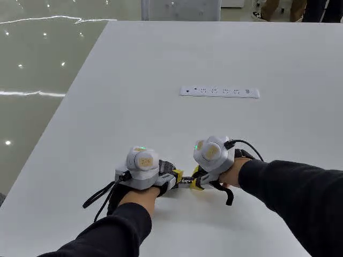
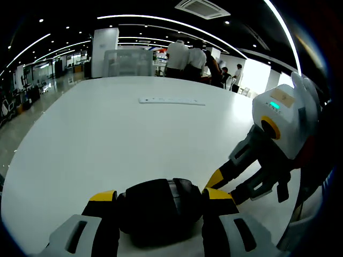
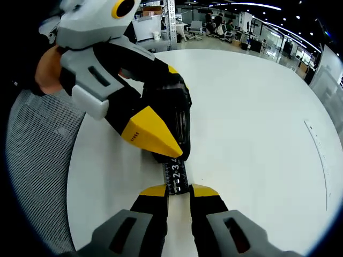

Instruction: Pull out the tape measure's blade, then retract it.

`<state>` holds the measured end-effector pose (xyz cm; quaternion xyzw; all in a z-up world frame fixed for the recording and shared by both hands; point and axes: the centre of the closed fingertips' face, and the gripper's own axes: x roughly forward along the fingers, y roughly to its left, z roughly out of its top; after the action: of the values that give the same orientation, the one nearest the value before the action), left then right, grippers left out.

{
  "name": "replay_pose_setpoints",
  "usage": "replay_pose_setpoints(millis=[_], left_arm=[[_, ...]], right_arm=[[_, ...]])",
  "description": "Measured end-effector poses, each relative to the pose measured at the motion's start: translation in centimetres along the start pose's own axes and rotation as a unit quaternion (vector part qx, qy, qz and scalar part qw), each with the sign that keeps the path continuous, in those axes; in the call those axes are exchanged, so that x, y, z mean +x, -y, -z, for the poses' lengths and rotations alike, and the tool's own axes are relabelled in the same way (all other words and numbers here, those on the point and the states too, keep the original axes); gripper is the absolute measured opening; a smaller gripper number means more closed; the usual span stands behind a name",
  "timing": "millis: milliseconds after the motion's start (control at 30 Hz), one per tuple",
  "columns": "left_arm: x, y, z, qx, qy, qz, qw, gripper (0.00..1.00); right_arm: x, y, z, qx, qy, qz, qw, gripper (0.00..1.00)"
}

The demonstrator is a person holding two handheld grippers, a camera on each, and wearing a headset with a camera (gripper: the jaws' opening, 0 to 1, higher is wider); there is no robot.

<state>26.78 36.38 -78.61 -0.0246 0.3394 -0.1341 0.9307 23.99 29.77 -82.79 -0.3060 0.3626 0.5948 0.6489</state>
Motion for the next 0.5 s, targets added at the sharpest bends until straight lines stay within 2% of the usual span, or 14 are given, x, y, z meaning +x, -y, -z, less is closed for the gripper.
replay_pose_setpoints(millis=[233, 400, 500], left_arm=[[0.0, 0.0, 0.0, -0.003, -0.001, 0.003, 1.0000, 0.58], [-0.1, 0.0, 0.1, -0.005, 0.000, 0.005, 1.0000, 0.58], [-0.1, 0.0, 0.0, -0.007, 0.001, 0.007, 1.0000, 0.58]], right_arm=[[0.7, -0.2, -1.1, -0.010, 0.007, -0.001, 0.9999, 0.11], [1.1, -0.3, -1.8, -0.021, -0.010, -0.006, 0.9997, 0.11], [1.2, -0.2, -1.8, -0.020, -0.009, -0.006, 0.9997, 0.11]])
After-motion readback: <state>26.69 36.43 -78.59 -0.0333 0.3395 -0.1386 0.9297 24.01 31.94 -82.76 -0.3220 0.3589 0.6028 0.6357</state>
